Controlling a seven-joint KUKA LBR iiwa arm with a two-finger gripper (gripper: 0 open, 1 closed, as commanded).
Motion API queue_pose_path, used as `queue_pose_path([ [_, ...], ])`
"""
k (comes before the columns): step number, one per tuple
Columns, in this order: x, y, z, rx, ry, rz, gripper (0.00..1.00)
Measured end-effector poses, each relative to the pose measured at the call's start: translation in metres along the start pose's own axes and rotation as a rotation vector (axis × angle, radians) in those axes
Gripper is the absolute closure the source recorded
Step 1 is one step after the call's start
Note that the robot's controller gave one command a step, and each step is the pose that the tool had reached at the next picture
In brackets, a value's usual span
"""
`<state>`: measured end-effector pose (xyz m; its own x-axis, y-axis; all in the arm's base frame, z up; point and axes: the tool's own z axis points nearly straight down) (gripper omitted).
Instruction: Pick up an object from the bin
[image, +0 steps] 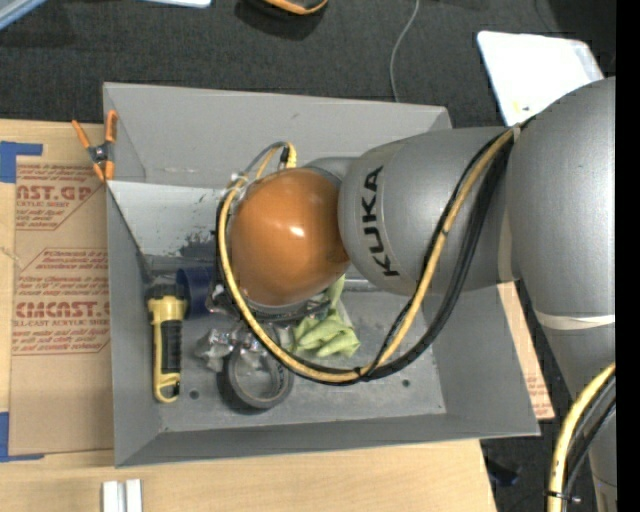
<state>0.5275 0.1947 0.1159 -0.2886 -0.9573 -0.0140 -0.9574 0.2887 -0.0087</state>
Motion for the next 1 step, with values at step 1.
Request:
queue_pose_path([
  [1, -0.0007, 0.0003, -0.0196, 0.0, -0.001, 0.001, 1.0],
])
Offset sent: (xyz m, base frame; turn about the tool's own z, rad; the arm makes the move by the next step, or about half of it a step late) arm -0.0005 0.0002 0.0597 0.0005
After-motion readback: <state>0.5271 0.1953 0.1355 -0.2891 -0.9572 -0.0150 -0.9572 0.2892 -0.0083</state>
